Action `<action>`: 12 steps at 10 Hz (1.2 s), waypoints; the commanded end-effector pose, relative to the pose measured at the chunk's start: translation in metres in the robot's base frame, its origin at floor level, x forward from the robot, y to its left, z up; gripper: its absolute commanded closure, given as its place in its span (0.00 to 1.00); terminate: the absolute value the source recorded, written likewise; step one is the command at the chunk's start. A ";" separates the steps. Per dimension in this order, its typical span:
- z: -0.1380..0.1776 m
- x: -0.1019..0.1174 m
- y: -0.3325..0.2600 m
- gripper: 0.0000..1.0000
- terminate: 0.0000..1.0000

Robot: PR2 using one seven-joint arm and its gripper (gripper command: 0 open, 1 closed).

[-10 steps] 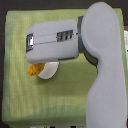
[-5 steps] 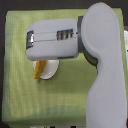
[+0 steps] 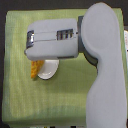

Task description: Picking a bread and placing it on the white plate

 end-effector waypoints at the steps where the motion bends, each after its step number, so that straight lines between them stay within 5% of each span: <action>1: 0.007 0.015 -0.007 0.00 0.00; 2: 0.014 0.022 -0.012 0.00 0.00; 4: 0.082 0.052 -0.025 0.00 0.00; 6: 0.104 0.063 -0.046 0.00 0.00; 12: 0.114 0.075 -0.139 0.00 0.00</action>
